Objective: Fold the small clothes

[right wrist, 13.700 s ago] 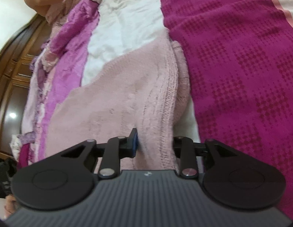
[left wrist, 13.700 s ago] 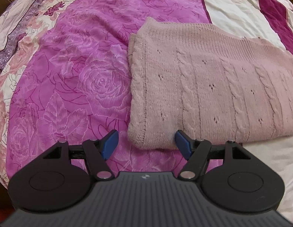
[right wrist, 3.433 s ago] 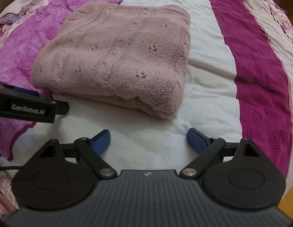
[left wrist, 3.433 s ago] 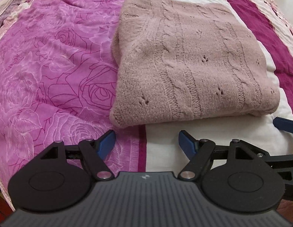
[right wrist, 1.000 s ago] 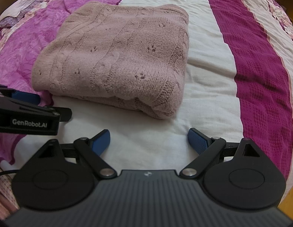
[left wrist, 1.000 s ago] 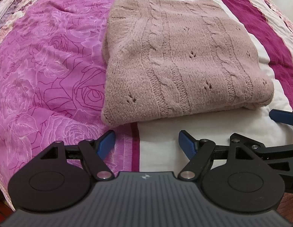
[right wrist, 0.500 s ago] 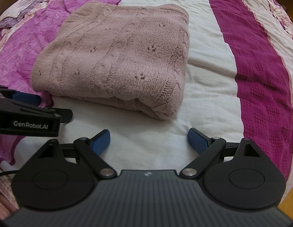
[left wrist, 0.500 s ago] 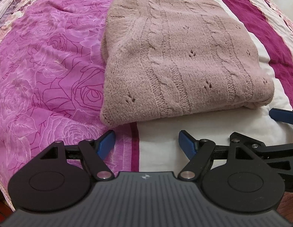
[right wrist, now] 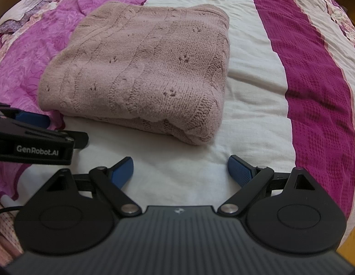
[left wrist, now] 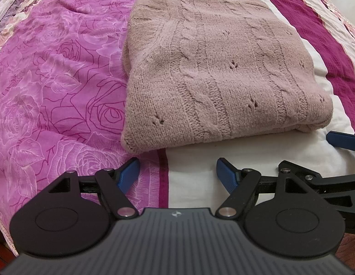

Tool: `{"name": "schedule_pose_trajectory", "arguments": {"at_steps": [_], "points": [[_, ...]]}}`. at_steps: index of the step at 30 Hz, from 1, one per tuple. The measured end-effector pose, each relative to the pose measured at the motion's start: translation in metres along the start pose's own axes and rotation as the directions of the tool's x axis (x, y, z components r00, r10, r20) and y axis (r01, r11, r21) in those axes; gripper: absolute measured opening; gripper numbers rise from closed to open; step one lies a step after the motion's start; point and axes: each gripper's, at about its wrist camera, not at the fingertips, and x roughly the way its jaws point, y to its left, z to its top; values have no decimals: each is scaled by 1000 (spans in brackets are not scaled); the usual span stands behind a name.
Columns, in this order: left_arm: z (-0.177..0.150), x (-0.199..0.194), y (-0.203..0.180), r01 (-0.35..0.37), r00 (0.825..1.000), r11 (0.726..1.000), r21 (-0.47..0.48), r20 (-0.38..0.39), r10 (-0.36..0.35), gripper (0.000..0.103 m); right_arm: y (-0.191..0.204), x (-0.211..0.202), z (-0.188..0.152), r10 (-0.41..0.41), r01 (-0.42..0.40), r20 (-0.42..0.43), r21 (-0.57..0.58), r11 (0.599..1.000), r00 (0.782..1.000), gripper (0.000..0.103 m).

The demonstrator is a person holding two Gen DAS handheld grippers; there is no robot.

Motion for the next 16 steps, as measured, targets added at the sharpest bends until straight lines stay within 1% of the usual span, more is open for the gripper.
{"name": "schedule_pose_trajectory", "arguments": {"at_steps": [16], "points": [[0,1,0,3,1000,1000,1,-4,-3,80,0,1,-1,0,0,-2,-4,1000,1000,92]]}}
